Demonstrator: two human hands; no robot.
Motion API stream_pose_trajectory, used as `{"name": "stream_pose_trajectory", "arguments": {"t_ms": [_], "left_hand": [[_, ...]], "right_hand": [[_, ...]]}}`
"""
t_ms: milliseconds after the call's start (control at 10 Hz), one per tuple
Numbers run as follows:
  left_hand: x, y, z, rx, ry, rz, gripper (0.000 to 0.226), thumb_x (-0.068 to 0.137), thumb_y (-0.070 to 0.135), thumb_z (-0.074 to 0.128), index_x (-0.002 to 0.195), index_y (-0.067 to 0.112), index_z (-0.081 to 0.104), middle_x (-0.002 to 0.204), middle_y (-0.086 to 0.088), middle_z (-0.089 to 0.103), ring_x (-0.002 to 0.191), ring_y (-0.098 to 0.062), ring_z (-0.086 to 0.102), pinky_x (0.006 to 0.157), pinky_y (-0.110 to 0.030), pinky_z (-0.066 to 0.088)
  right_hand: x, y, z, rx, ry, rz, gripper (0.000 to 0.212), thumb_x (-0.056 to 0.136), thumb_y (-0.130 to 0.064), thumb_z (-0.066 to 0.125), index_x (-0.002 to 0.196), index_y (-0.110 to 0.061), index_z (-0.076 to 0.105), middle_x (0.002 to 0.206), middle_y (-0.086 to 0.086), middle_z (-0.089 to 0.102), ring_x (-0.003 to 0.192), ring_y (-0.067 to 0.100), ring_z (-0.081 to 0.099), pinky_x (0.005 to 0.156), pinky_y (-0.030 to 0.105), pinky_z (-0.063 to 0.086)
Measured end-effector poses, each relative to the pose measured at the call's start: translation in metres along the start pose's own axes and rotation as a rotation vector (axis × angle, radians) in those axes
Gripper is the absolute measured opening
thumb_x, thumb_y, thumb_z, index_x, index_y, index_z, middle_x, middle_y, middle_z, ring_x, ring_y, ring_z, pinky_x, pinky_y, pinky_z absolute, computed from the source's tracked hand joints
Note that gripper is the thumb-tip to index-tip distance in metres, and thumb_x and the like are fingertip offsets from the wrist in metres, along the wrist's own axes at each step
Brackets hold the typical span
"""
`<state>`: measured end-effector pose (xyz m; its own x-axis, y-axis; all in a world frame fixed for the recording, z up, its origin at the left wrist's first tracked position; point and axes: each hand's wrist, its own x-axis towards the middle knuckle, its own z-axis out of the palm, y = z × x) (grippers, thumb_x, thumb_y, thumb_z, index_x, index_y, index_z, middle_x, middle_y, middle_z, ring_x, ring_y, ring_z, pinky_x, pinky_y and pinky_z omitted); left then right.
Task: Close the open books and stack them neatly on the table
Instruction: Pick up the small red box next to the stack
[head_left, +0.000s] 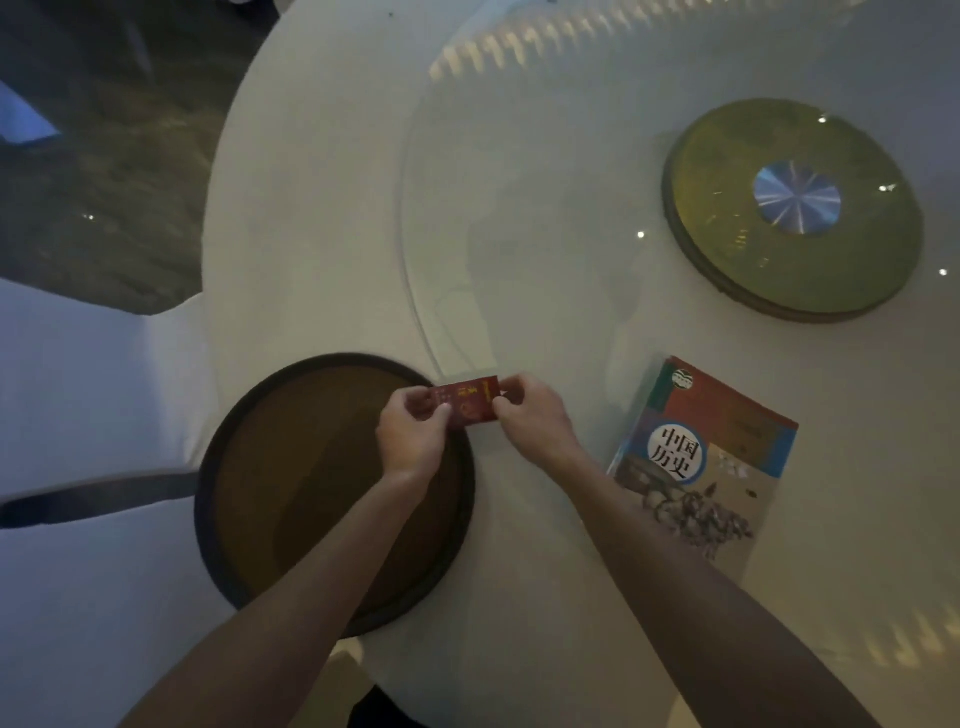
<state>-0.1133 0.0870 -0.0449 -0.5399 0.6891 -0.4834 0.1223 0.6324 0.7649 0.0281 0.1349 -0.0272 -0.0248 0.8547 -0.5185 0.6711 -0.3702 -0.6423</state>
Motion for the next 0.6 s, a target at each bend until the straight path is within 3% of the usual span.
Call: {"name": "stream_pose_trajectory", "arguments": {"t_ms": [100, 300, 500, 600], "left_hand": [[-0.007, -0.026, -0.052, -0.05, 0.084, -0.064, 0.032, 0.088, 0.01, 0.076, 0.118, 0.009, 0.067, 0.107, -0.001, 0.068, 0.1, -0.014, 0.066, 0.068, -0.012, 0.047], [-0.009, -0.063, -0.09, -0.035, 0.092, -0.138, 0.035, 0.091, 0.01, 0.073, 0.124, 0.008, 0.063, 0.11, -0.001, 0.064, 0.102, -0.014, 0.061, 0.073, -0.014, 0.046], [0.003, -0.073, -0.091, 0.075, -0.1, -0.128, 0.038, 0.09, 0.011, 0.074, 0.125, 0.008, 0.062, 0.113, -0.004, 0.068, 0.109, -0.02, 0.065, 0.09, -0.03, 0.052], [0.006, -0.077, -0.093, 0.103, -0.131, -0.116, 0.041, 0.09, 0.012, 0.074, 0.129, 0.007, 0.061, 0.117, -0.006, 0.068, 0.113, -0.023, 0.065, 0.093, -0.032, 0.052]], "right_hand": [[-0.012, -0.022, 0.041, -0.025, -0.111, -0.075, 0.031, 0.091, -0.021, 0.062, 0.117, -0.009, 0.074, 0.111, 0.009, 0.076, 0.104, 0.023, 0.07, 0.091, 0.036, 0.055], [-0.031, -0.027, 0.088, -0.139, -0.275, -0.124, 0.046, 0.095, -0.031, 0.059, 0.134, -0.009, 0.063, 0.125, 0.005, 0.065, 0.114, 0.022, 0.064, 0.096, 0.038, 0.057], [-0.032, -0.019, 0.09, -0.226, -0.299, -0.106, 0.041, 0.095, -0.032, 0.058, 0.128, -0.008, 0.065, 0.121, 0.008, 0.059, 0.104, 0.022, 0.059, 0.083, 0.031, 0.05], [-0.035, -0.015, 0.087, -0.227, -0.302, -0.104, 0.046, 0.095, -0.032, 0.057, 0.134, -0.009, 0.063, 0.126, 0.009, 0.061, 0.113, 0.024, 0.061, 0.093, 0.036, 0.053]]}}
